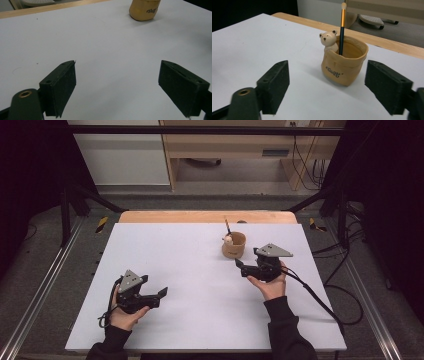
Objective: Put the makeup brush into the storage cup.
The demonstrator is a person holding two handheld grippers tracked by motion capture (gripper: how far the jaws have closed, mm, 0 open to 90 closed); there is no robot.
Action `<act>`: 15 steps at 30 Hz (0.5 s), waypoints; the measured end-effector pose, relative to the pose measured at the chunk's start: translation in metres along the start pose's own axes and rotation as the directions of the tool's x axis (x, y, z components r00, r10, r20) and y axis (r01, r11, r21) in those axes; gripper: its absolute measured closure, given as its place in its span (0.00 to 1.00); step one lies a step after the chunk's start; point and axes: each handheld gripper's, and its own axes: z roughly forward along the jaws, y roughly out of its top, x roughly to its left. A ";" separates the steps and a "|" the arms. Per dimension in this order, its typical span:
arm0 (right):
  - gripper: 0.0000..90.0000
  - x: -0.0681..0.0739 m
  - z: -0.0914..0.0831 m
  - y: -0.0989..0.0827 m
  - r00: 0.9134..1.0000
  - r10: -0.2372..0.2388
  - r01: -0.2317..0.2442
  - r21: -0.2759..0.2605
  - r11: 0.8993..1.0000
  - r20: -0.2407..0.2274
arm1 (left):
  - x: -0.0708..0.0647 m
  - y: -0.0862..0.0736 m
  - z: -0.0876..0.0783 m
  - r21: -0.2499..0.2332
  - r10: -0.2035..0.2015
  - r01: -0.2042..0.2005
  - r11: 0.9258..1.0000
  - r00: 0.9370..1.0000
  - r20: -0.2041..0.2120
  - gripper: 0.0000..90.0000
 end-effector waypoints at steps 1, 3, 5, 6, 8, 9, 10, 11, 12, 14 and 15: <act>0.18 0.001 -0.002 -0.001 1.000 -0.003 0.003 -0.003 1.000 -0.006 | 0.000 0.000 0.000 0.000 -0.001 0.001 1.000 1.000 0.000 0.16; 0.17 0.003 -0.009 -0.003 1.000 -0.005 0.005 -0.009 1.000 -0.018 | 0.001 0.000 0.000 0.002 -0.001 0.001 1.000 1.000 0.000 0.16; 0.15 0.004 -0.015 -0.005 1.000 -0.007 0.007 -0.013 1.000 -0.022 | 0.001 0.000 -0.001 0.001 -0.002 0.002 1.000 1.000 -0.001 0.16; 0.14 0.005 -0.018 -0.005 1.000 -0.009 0.009 -0.010 1.000 -0.027 | 0.001 0.000 -0.001 0.000 -0.002 0.002 1.000 1.000 -0.002 0.16; 0.12 0.005 -0.024 -0.007 0.999 -0.013 0.012 -0.009 1.000 -0.031 | 0.001 0.000 -0.001 -0.003 -0.005 0.004 1.000 1.000 -0.004 0.16; 0.12 0.006 -0.027 -0.009 0.999 -0.016 0.016 -0.010 1.000 -0.035 | 0.001 0.000 -0.001 -0.004 -0.007 0.007 1.000 1.000 -0.005 0.16; 0.11 0.006 -0.030 -0.010 0.999 -0.016 0.015 -0.004 1.000 -0.035 | 0.002 0.000 -0.002 -0.004 -0.007 0.007 1.000 1.000 -0.005 0.15; 0.09 0.006 -0.033 -0.011 0.999 -0.029 0.029 0.002 1.000 -0.032 | 0.002 0.000 -0.002 -0.003 -0.008 0.008 1.000 1.000 -0.006 0.15; 0.09 0.007 -0.036 -0.012 0.999 -0.033 0.033 -0.001 0.999 -0.035 | 0.002 0.000 -0.002 -0.002 -0.008 0.008 1.000 1.000 -0.007 0.15; 0.09 0.006 -0.041 -0.015 0.999 -0.023 0.022 -0.013 1.000 -0.039 | 0.003 -0.001 -0.002 -0.002 -0.008 0.008 1.000 1.000 -0.007 0.15; 0.09 0.004 -0.045 -0.017 0.999 -0.011 0.010 -0.019 1.000 -0.044 | 0.003 -0.001 -0.002 -0.003 -0.008 0.008 1.000 1.000 -0.008 0.15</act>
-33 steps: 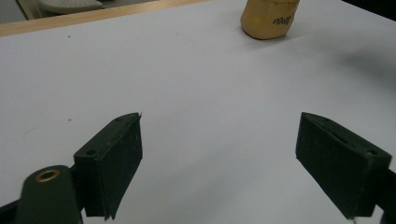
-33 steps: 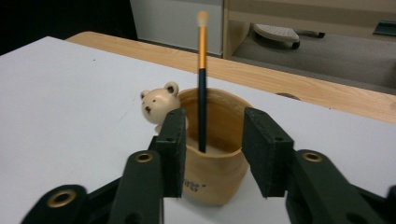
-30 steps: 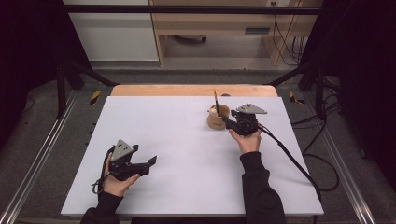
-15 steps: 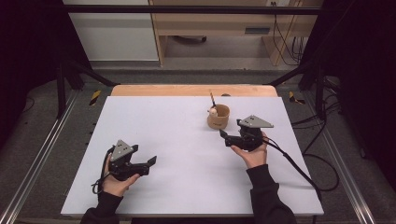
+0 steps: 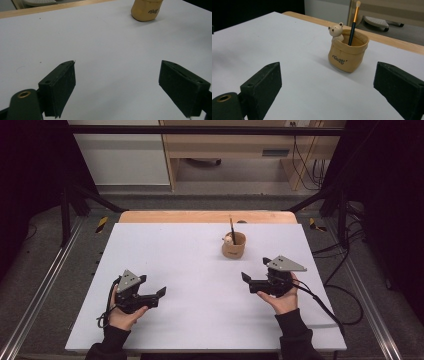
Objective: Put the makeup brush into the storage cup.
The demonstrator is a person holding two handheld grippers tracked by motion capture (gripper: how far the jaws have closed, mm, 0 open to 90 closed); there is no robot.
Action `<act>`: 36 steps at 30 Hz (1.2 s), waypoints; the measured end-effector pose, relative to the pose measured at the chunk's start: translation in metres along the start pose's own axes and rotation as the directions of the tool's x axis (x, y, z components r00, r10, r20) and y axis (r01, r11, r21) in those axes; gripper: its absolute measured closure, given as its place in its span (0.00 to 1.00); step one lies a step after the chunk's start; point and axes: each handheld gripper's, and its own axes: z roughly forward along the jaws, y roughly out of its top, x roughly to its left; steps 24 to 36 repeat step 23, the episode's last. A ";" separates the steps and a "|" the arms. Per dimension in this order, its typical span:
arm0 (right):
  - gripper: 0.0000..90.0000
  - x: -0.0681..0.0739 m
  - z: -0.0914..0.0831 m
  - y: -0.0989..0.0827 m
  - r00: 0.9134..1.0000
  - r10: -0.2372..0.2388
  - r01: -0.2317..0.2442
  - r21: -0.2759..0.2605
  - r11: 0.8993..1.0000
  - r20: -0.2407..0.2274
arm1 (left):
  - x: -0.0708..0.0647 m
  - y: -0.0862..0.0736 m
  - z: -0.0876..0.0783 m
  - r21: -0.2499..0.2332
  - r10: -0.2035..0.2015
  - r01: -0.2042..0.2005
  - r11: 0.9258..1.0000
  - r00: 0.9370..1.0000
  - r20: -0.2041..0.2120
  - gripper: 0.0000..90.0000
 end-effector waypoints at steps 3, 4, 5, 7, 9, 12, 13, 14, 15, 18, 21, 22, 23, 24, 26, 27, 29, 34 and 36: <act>0.09 -0.001 -0.007 -0.005 1.000 0.009 -0.009 0.004 1.000 0.005 | 0.001 0.000 0.000 0.002 -0.004 0.004 1.000 1.000 -0.002 0.14; 0.08 -0.002 -0.009 -0.006 1.000 0.007 -0.007 0.003 1.000 0.003 | 0.001 -0.001 0.000 0.002 -0.005 0.005 1.000 1.000 -0.003 0.14; 0.08 -0.003 -0.011 -0.008 1.000 0.012 -0.012 0.004 1.000 0.002 | 0.002 -0.001 0.000 0.004 -0.005 0.005 1.000 1.000 -0.004 0.14; 0.08 -0.005 -0.015 -0.012 1.000 0.017 -0.017 0.010 1.000 -0.001 | 0.002 -0.001 0.000 0.005 -0.008 0.008 1.000 1.000 -0.004 0.14; 0.07 -0.006 -0.017 -0.015 1.000 0.015 -0.015 0.027 1.000 0.003 | 0.003 -0.001 -0.001 0.005 -0.011 0.011 1.000 1.000 -0.005 0.13; 0.06 -0.008 -0.021 -0.021 1.000 0.021 -0.021 0.033 0.999 0.006 | 0.003 -0.001 -0.001 0.001 -0.012 0.012 1.000 1.000 -0.006 0.13; 0.06 -0.009 -0.022 -0.023 1.000 0.017 -0.017 0.034 0.999 0.011 | 0.003 -0.001 -0.002 0.000 -0.011 0.011 1.000 1.000 -0.007 0.13; 0.06 -0.009 -0.024 -0.025 1.000 0.015 -0.016 0.038 0.999 0.014 | 0.003 -0.001 -0.002 0.000 -0.011 0.011 1.000 1.000 -0.007 0.12; 0.06 -0.010 -0.025 -0.027 1.000 0.019 -0.020 0.040 0.999 0.014 | 0.003 -0.001 -0.002 0.000 -0.012 0.012 1.000 1.000 -0.007 0.12; 0.06 -0.012 -0.030 -0.032 0.999 0.028 -0.029 0.033 0.999 0.019 | 0.004 -0.002 -0.003 0.000 -0.013 0.013 1.000 1.000 -0.007 0.12; 0.06 -0.013 -0.033 -0.035 0.999 0.038 -0.039 0.032 0.999 0.030 | 0.005 -0.002 -0.003 0.000 -0.015 0.015 1.000 1.000 -0.007 0.12; 0.06 -0.014 -0.033 -0.036 0.999 0.038 -0.039 0.030 0.999 0.029 | 0.005 -0.002 -0.003 -0.001 -0.016 0.016 1.000 1.000 -0.007 0.12; 0.06 -0.014 -0.034 -0.036 0.999 0.039 -0.040 0.031 0.999 0.033 | 0.005 -0.002 -0.003 -0.002 -0.018 0.018 1.000 1.000 -0.007 0.12; 0.06 -0.014 -0.034 -0.036 0.999 0.039 -0.040 0.031 0.999 0.033 | 0.005 -0.002 -0.003 -0.002 -0.018 0.018 1.000 1.000 -0.007 0.12; 0.06 -0.014 -0.034 -0.036 0.999 0.039 -0.040 0.031 0.999 0.033 | 0.005 -0.002 -0.003 -0.002 -0.018 0.018 1.000 1.000 -0.007 0.12; 0.06 -0.014 -0.034 -0.036 0.999 0.039 -0.040 0.031 0.999 0.033 | 0.005 -0.002 -0.003 -0.002 -0.018 0.018 1.000 1.000 -0.007 0.12; 0.06 -0.014 -0.034 -0.036 0.999 0.039 -0.040 0.031 0.999 0.033 | 0.005 -0.002 -0.003 -0.002 -0.018 0.018 1.000 1.000 -0.007 0.12; 0.06 -0.014 -0.034 -0.036 0.999 0.039 -0.040 0.031 0.999 0.033 | 0.005 -0.002 -0.003 -0.002 -0.018 0.018 1.000 1.000 -0.007 0.12; 0.06 -0.014 -0.034 -0.036 0.999 0.039 -0.040 0.031 0.999 0.033 | 0.005 -0.002 -0.003 -0.002 -0.018 0.018 1.000 1.000 -0.007 0.12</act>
